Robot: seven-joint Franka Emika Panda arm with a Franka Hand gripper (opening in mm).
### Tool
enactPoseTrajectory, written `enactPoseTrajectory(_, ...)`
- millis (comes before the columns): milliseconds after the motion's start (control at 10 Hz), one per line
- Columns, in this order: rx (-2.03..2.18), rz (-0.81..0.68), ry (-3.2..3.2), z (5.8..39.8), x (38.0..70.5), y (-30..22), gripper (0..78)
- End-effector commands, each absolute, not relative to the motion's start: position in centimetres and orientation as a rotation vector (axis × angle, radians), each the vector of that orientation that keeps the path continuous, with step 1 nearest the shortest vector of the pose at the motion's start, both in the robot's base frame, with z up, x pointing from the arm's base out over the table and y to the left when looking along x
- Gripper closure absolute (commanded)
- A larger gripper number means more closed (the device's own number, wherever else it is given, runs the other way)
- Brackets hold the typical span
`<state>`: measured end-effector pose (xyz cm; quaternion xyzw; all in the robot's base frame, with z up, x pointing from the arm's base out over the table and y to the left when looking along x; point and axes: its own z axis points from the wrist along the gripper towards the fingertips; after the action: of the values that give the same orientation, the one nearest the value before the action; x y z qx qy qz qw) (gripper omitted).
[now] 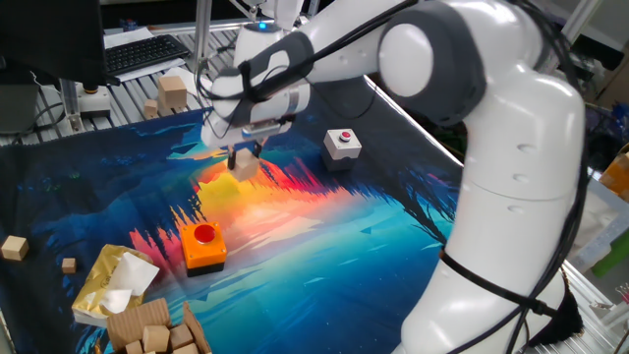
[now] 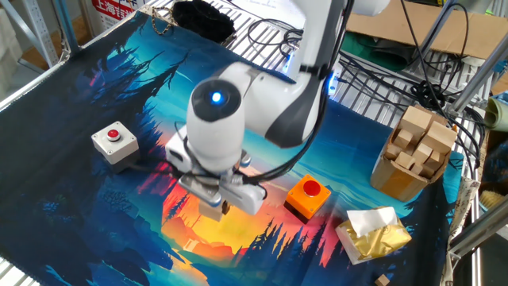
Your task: Pick up one small block
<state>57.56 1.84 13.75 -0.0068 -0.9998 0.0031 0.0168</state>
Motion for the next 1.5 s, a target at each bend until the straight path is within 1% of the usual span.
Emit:
enactPoseTrajectory(100, -0.208, 0.041, -3.106, 17.99, 57.19, 2.4, 76.3)
enactPoseTrajectory(1500, -0.278, 0.012, -3.098, 18.28, 57.05, 2.55, 76.3)
